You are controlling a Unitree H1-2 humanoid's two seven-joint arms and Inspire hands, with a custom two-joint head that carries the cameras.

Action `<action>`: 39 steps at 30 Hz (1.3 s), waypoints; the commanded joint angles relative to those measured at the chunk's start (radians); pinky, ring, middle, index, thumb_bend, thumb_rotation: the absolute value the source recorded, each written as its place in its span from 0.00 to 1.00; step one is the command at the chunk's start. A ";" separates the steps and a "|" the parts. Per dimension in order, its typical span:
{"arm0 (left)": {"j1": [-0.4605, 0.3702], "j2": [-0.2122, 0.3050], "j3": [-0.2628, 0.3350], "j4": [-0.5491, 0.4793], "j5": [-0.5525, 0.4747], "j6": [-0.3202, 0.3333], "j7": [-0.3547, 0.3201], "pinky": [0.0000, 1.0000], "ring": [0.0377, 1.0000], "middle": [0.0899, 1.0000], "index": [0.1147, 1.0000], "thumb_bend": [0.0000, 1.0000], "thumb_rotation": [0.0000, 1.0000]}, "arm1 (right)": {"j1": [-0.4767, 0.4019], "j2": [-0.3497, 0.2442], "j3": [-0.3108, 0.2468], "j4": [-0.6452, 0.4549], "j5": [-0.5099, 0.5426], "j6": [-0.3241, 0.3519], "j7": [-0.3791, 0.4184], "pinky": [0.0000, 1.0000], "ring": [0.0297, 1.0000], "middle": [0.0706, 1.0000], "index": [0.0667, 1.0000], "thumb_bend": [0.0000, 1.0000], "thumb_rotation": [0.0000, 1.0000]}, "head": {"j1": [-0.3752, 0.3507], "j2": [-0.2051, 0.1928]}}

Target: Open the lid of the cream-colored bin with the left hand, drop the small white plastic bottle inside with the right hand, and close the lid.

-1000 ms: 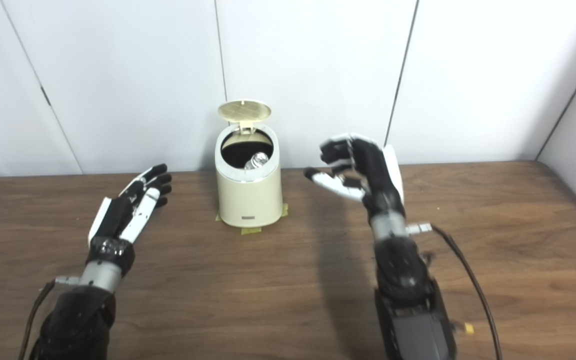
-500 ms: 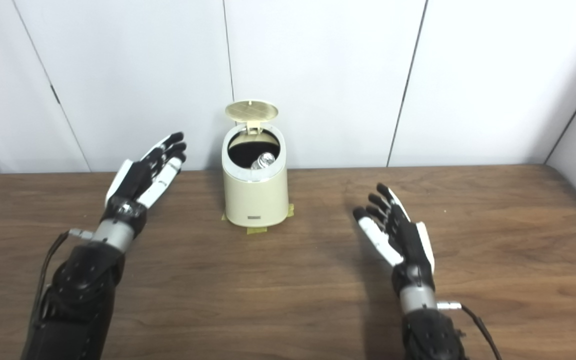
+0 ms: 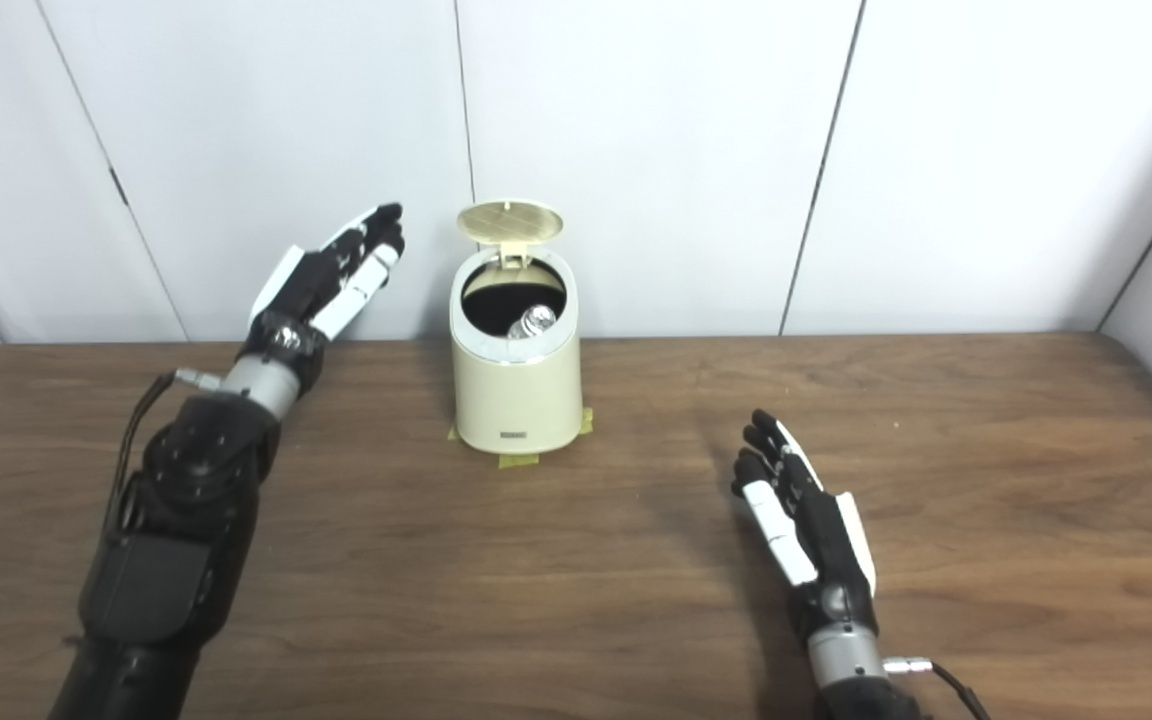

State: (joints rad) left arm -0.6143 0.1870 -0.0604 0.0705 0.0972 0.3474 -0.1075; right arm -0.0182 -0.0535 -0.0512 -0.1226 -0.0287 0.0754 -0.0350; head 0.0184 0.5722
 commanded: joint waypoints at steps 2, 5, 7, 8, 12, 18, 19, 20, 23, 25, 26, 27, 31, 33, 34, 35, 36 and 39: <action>-0.094 0.018 -0.006 0.013 0.017 -0.053 -0.005 0.91 0.92 0.92 0.95 0.41 0.74 | -0.017 0.001 0.000 -0.018 0.001 -0.054 0.000 0.78 0.88 0.90 0.91 0.54 0.81 | -0.001 -0.001; -0.121 0.018 -0.009 0.037 0.021 -0.058 -0.013 0.93 0.92 0.92 0.94 0.42 0.74 | -0.011 0.006 0.007 -0.020 -0.005 -0.047 -0.001 0.77 0.87 0.90 0.91 0.52 0.82 | 0.000 -0.004; -0.135 0.019 -0.016 0.050 0.031 -0.066 -0.017 0.92 0.91 0.91 0.93 0.42 0.75 | -0.011 0.012 0.017 -0.020 -0.023 -0.041 -0.007 0.75 0.87 0.89 0.90 0.50 0.82 | 0.003 -0.006; -0.142 0.020 -0.022 0.057 0.039 -0.067 -0.019 0.91 0.91 0.91 0.93 0.43 0.76 | -0.011 0.014 0.024 -0.019 -0.038 -0.039 -0.012 0.74 0.86 0.88 0.90 0.50 0.83 | 0.004 -0.008; -0.172 0.026 -0.043 0.080 0.061 -0.065 -0.027 0.90 0.90 0.90 0.93 0.42 0.78 | -0.007 0.030 0.038 -0.012 -0.046 -0.037 -0.019 0.73 0.84 0.86 0.90 0.48 0.85 | -0.001 -0.009; -0.210 0.038 -0.080 0.102 0.103 -0.076 -0.040 0.89 0.91 0.88 0.90 0.36 0.82 | -0.008 0.048 0.051 0.000 -0.079 -0.040 -0.031 0.74 0.84 0.86 0.92 0.47 0.86 | -0.002 -0.008; -0.215 0.041 -0.091 0.104 0.117 -0.074 -0.044 0.89 0.91 0.88 0.90 0.35 0.83 | -0.008 0.048 0.054 0.002 -0.085 -0.042 -0.032 0.74 0.84 0.86 0.92 0.47 0.87 | -0.001 -0.009; -0.219 0.044 -0.102 0.106 0.132 -0.067 -0.046 0.89 0.91 0.87 0.89 0.35 0.85 | -0.008 0.050 0.055 0.004 -0.086 -0.043 -0.033 0.74 0.84 0.86 0.92 0.46 0.87 | -0.001 -0.009; -0.233 0.054 -0.138 0.111 0.177 -0.053 -0.064 0.92 0.93 0.88 0.89 0.35 0.84 | -0.008 0.050 0.055 0.010 -0.080 -0.044 -0.032 0.74 0.85 0.86 0.93 0.44 0.87 | -0.005 -0.010; -0.235 0.061 -0.157 0.112 0.201 -0.067 -0.069 0.92 0.93 0.88 0.89 0.36 0.82 | -0.010 0.047 0.057 0.017 -0.089 -0.041 -0.036 0.74 0.85 0.86 0.93 0.45 0.87 | -0.006 -0.011; -0.236 0.070 -0.175 0.109 0.229 -0.074 -0.068 0.90 0.92 0.88 0.88 0.38 0.82 | -0.011 0.044 0.060 0.022 -0.101 -0.041 -0.039 0.74 0.84 0.86 0.94 0.45 0.88 | -0.006 -0.012; -0.237 0.075 -0.187 0.108 0.250 -0.077 -0.068 0.89 0.91 0.88 0.86 0.40 0.82 | -0.012 0.041 0.062 0.027 -0.110 -0.042 -0.042 0.73 0.84 0.86 0.94 0.46 0.90 | -0.006 -0.012; -0.235 0.089 -0.212 0.106 0.281 -0.120 -0.078 0.86 0.89 0.88 0.82 0.38 0.80 | -0.016 0.037 0.068 0.047 -0.129 -0.043 -0.045 0.73 0.84 0.86 0.94 0.47 0.92 | -0.010 -0.015; -0.230 0.092 -0.217 0.104 0.294 -0.135 -0.081 0.86 0.88 0.85 0.80 0.36 0.79 | -0.017 0.035 0.070 0.053 -0.132 -0.042 -0.043 0.73 0.85 0.86 0.94 0.48 0.93 | -0.010 -0.015; -0.227 0.097 -0.223 0.099 0.306 -0.137 -0.084 0.85 0.87 0.85 0.80 0.35 0.79 | -0.019 0.035 0.070 0.057 -0.133 -0.041 -0.043 0.73 0.85 0.86 0.94 0.48 0.93 | -0.010 -0.016; -0.224 0.101 -0.230 0.094 0.318 -0.138 -0.088 0.84 0.86 0.84 0.79 0.36 0.80 | -0.021 0.034 0.071 0.060 -0.135 -0.040 -0.042 0.73 0.85 0.86 0.94 0.47 0.94 | -0.009 -0.016; -0.222 0.104 -0.234 0.092 0.327 -0.139 -0.092 0.83 0.86 0.83 0.79 0.37 0.82 | -0.023 0.033 0.072 0.062 -0.136 -0.039 -0.042 0.73 0.85 0.86 0.95 0.47 0.94 | -0.009 -0.016; -0.216 0.118 -0.249 0.078 0.356 -0.144 -0.104 0.82 0.84 0.81 0.79 0.38 0.84 | -0.024 0.029 0.076 0.064 -0.141 -0.030 -0.038 0.72 0.85 0.86 0.95 0.46 0.95 | -0.010 -0.016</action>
State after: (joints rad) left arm -0.7825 0.2897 -0.3126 0.1872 0.4331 0.2357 -0.2127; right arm -0.0243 -0.0213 0.0167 -0.0628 -0.1535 0.0406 -0.0764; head 0.0077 0.5553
